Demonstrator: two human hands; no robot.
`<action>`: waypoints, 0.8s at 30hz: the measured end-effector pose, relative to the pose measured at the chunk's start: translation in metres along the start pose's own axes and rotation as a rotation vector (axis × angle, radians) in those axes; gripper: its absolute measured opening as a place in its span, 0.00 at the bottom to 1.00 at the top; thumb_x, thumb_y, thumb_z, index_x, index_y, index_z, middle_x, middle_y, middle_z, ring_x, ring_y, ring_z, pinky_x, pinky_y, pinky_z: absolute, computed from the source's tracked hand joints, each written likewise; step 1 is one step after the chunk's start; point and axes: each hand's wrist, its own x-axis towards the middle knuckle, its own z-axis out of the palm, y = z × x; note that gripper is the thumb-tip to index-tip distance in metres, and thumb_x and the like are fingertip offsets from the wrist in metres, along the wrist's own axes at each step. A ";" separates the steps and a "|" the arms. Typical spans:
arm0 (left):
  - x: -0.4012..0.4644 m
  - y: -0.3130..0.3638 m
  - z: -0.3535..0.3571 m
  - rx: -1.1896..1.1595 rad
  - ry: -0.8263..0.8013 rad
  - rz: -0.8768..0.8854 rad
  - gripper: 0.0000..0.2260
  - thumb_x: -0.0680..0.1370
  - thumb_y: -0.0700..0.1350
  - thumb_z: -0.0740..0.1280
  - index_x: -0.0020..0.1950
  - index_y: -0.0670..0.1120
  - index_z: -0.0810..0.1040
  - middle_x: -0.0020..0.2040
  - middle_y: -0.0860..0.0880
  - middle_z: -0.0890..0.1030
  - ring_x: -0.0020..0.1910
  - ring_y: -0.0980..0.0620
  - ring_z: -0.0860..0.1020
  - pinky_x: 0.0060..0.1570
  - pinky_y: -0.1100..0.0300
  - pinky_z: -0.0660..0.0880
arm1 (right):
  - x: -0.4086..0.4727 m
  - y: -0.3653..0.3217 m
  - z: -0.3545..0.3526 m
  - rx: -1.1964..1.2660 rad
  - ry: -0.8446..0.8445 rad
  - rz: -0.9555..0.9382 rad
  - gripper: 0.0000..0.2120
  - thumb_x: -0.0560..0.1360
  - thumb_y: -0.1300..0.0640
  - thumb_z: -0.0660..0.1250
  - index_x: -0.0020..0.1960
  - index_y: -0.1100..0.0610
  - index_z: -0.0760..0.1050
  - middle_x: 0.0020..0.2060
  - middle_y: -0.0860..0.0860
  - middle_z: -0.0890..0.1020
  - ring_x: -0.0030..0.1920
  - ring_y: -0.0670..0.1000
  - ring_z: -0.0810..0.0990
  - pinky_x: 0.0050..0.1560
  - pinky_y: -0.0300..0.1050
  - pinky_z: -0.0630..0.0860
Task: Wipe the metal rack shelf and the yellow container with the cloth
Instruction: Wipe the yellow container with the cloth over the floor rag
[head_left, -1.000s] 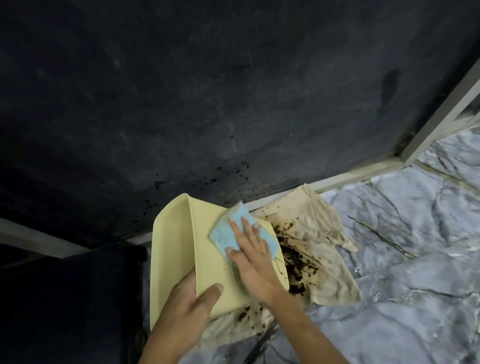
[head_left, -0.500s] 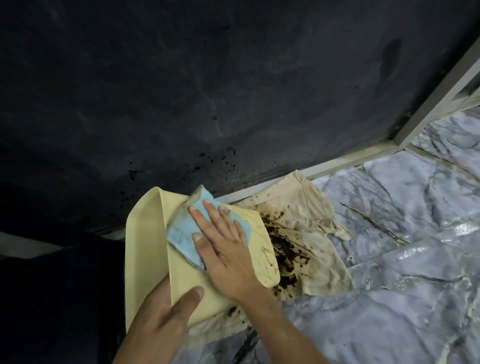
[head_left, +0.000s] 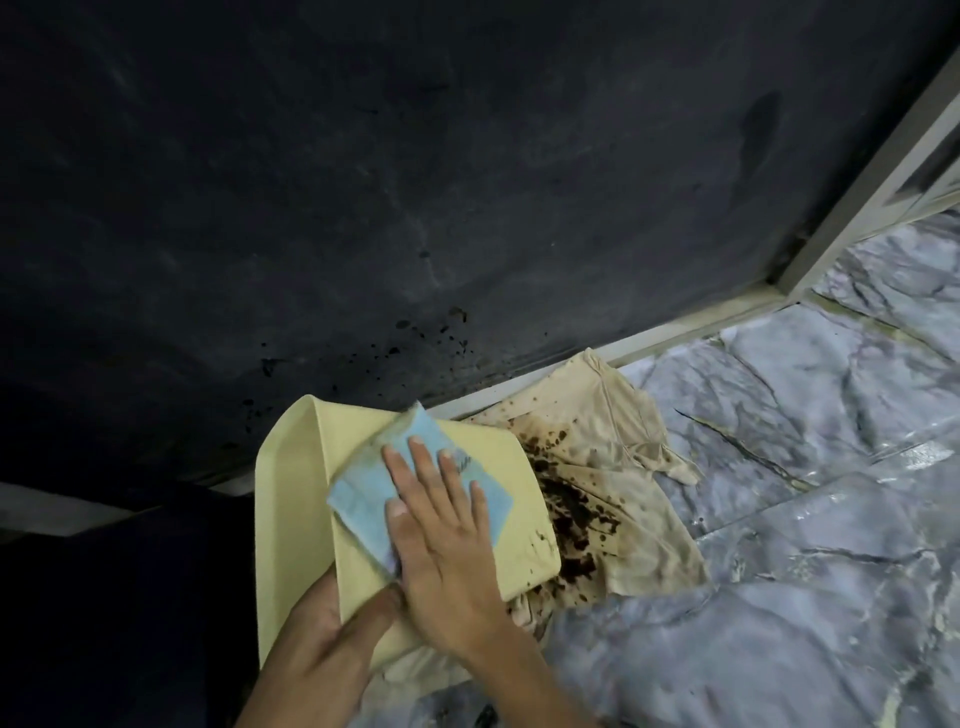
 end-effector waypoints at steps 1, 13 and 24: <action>0.001 0.000 -0.001 -0.008 0.004 -0.004 0.23 0.79 0.35 0.69 0.73 0.51 0.76 0.70 0.57 0.80 0.72 0.57 0.74 0.77 0.48 0.65 | -0.012 0.004 0.000 -0.007 0.025 0.006 0.22 0.81 0.36 0.38 0.74 0.28 0.46 0.76 0.30 0.44 0.76 0.39 0.36 0.70 0.41 0.28; -0.002 -0.005 0.006 -0.033 0.066 0.008 0.13 0.79 0.37 0.69 0.61 0.50 0.84 0.54 0.56 0.89 0.60 0.56 0.83 0.65 0.55 0.73 | -0.023 0.050 -0.019 -0.039 0.123 0.408 0.22 0.80 0.36 0.35 0.74 0.30 0.41 0.76 0.32 0.40 0.76 0.42 0.33 0.76 0.53 0.35; 0.001 -0.010 0.003 -0.004 0.038 0.021 0.14 0.79 0.38 0.70 0.58 0.55 0.85 0.56 0.61 0.88 0.61 0.63 0.81 0.72 0.51 0.70 | -0.019 0.067 -0.027 -0.049 0.083 0.334 0.20 0.80 0.35 0.41 0.72 0.24 0.47 0.77 0.32 0.44 0.77 0.42 0.36 0.76 0.55 0.38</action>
